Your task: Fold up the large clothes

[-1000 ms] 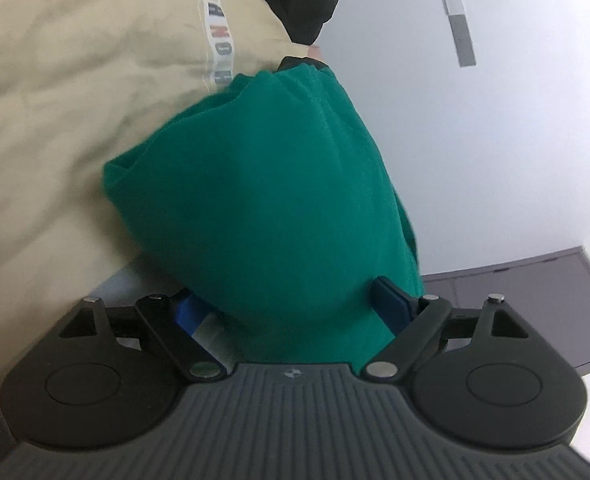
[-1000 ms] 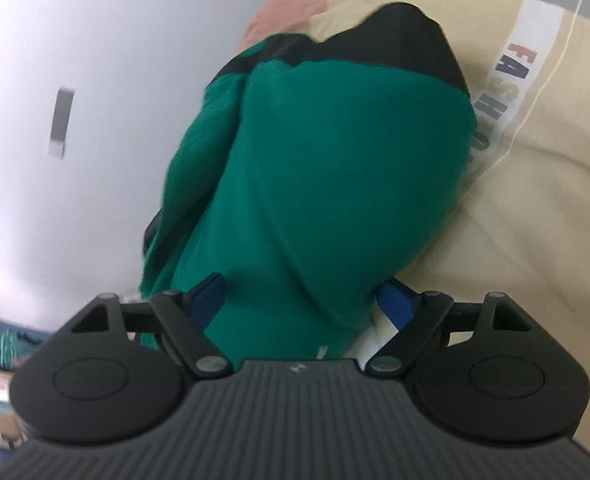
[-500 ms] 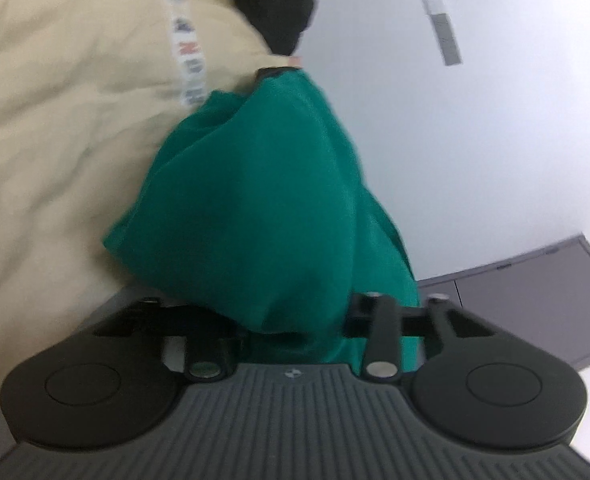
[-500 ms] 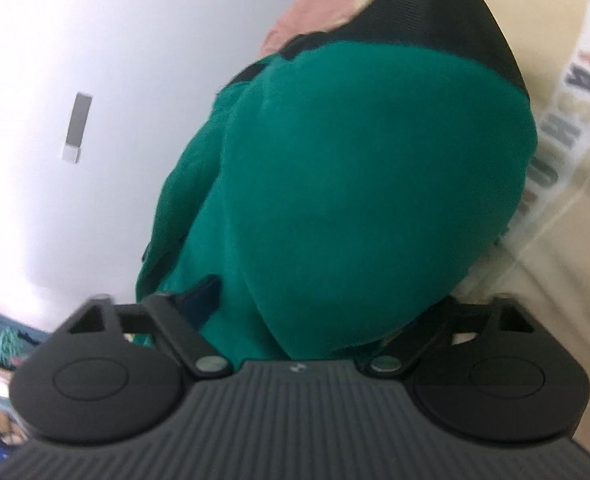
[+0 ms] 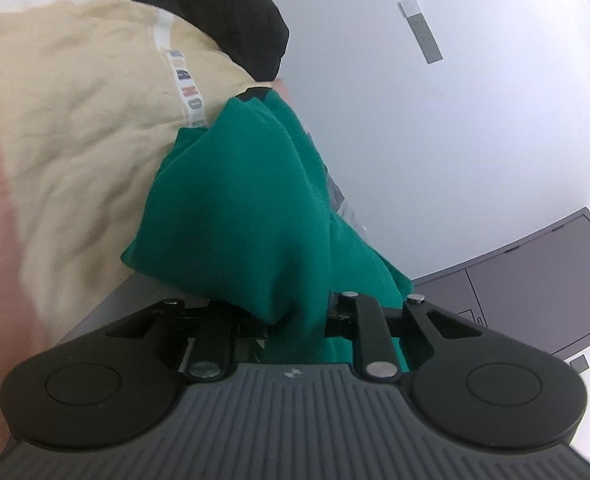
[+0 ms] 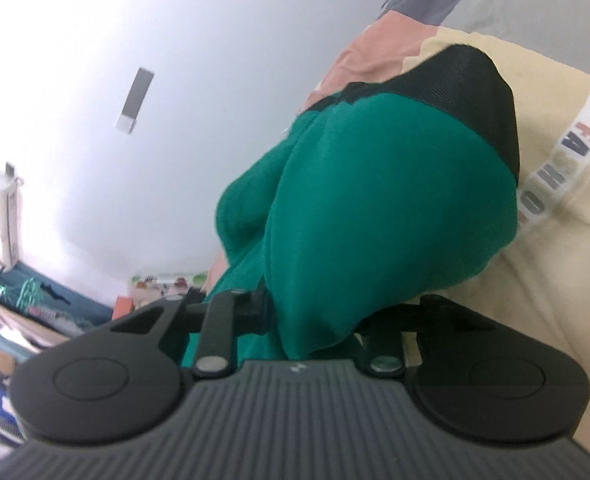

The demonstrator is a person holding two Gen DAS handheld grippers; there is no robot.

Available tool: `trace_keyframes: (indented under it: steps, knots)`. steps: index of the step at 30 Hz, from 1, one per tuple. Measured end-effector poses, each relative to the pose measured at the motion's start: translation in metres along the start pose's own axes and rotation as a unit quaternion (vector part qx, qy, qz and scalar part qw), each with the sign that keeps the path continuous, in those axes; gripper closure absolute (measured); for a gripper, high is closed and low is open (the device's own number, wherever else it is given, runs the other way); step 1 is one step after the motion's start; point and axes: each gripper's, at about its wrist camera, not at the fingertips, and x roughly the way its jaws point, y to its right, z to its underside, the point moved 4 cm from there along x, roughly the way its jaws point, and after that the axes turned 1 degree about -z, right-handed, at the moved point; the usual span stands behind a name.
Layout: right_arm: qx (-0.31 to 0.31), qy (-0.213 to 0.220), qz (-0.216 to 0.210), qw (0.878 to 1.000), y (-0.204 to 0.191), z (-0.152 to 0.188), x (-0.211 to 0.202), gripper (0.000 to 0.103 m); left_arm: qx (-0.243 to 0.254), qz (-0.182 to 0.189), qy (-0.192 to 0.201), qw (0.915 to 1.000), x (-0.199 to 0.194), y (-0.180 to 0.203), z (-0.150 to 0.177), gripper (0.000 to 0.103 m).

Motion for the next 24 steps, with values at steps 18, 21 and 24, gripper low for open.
trace_keyframes:
  steps: [18,21,24]
  knots:
    - [-0.089,-0.041,-0.014,0.995,-0.048,0.044,-0.129,0.074,0.099,-0.040,0.026,0.9940,-0.166,0.039,0.054,0.080]
    - [-0.085,-0.051,-0.009,0.995,-0.046,0.052,-0.143,0.074,0.084,-0.040,0.025,0.9954,-0.187,0.029,0.065,0.079]
    - [-0.083,-0.062,0.001,0.995,-0.037,0.058,-0.140,0.074,0.071,-0.049,0.003,0.9963,-0.191,0.019,0.073,0.079]
